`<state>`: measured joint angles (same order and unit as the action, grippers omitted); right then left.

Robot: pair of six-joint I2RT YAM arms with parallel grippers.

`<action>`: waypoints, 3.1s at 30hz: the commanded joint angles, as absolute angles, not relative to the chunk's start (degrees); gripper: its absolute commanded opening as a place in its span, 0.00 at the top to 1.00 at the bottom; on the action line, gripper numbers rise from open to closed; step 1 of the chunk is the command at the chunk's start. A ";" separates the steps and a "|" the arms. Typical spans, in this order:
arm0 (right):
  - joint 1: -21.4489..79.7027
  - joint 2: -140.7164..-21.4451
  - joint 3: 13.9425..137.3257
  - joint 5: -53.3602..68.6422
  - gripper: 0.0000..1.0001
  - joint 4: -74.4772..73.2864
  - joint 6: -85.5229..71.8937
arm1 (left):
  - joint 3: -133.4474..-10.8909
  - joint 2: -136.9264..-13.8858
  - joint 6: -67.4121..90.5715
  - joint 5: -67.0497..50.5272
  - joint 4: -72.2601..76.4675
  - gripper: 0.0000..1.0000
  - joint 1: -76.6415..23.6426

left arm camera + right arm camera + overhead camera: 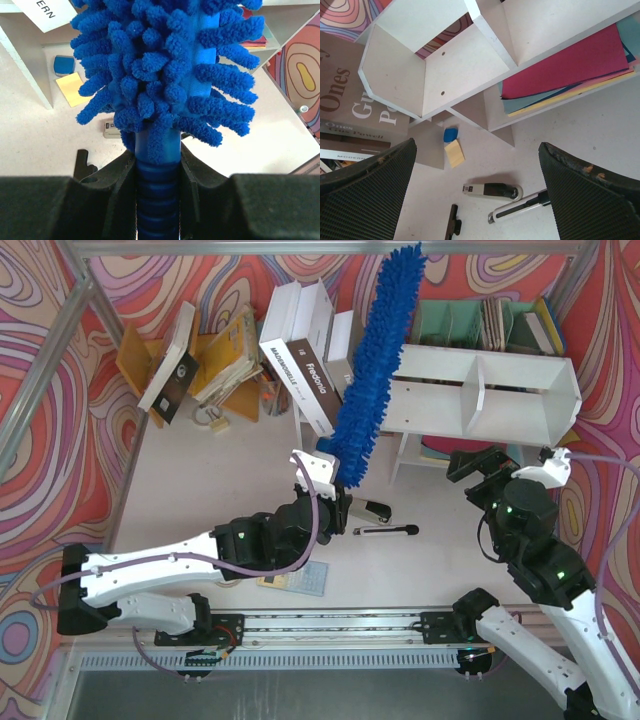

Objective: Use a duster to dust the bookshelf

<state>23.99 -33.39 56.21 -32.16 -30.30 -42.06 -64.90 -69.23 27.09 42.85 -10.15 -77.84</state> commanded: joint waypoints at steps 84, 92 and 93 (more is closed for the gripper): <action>23.99 -33.84 53.96 -32.70 0.05 -30.16 -42.72 | -26.86 -40.23 -8.92 40.47 26.54 1.00 -74.72; 24.07 -33.92 53.99 -32.69 0.04 -30.22 -42.87 | -22.25 -42.27 -8.22 39.47 28.18 1.00 -73.24; 24.02 -34.01 54.05 -32.72 0.04 -30.18 -42.88 | -21.59 -42.34 -7.79 38.97 28.14 1.00 -72.83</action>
<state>23.99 -33.50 54.24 -32.47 -30.74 -42.13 -23.73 -42.74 -8.23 40.03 22.72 -74.06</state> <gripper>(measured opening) 0.957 0.345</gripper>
